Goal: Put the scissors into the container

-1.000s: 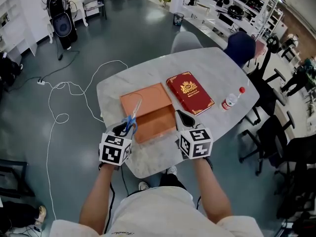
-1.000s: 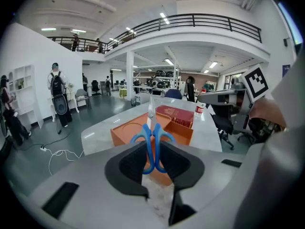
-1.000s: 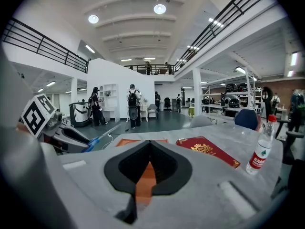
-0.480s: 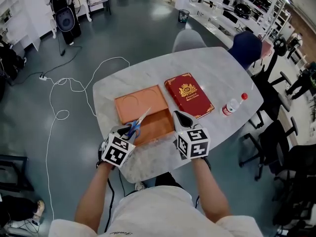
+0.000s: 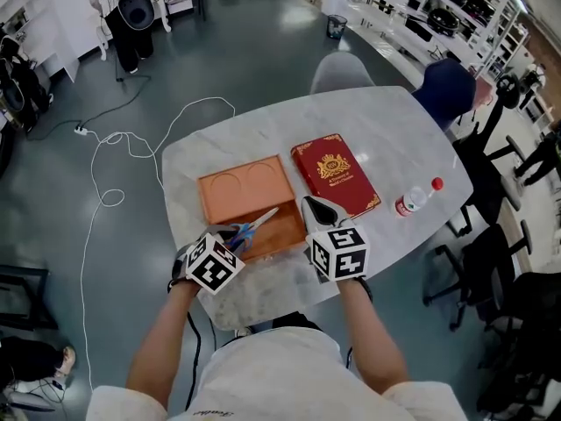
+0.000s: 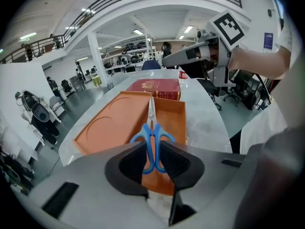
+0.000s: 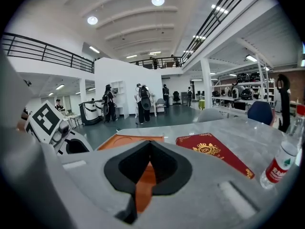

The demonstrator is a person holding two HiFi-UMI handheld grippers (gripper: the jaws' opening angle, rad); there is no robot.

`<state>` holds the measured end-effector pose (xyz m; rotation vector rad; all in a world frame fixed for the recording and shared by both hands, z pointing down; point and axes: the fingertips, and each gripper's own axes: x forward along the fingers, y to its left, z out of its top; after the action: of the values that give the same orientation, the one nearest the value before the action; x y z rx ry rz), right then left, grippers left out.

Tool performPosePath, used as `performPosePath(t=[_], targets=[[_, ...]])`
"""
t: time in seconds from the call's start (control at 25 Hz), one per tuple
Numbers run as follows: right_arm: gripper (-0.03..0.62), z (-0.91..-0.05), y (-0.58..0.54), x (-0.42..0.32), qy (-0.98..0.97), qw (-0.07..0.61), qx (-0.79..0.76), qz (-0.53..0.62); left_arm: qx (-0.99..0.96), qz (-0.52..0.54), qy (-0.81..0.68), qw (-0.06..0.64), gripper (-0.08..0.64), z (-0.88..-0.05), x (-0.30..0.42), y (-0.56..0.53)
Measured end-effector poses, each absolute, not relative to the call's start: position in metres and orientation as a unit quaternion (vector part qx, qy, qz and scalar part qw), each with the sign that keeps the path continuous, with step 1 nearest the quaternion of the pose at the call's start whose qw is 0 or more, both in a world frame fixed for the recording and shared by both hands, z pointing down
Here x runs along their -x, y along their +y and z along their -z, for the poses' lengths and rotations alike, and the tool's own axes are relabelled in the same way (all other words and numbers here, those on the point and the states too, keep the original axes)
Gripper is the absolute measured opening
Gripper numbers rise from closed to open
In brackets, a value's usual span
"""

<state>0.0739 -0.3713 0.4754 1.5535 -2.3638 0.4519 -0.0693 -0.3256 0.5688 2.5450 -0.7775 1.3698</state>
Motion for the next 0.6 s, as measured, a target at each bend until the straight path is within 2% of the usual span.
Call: performPosePath(t=[0.6], targets=[[0.005, -0.491, -0.393, -0.089, -0.824, 0.140, -0.520, -0.176, -0.810, -0.544, -0.207, 0.072, 0.083, -0.608, 0.054, -0.334]])
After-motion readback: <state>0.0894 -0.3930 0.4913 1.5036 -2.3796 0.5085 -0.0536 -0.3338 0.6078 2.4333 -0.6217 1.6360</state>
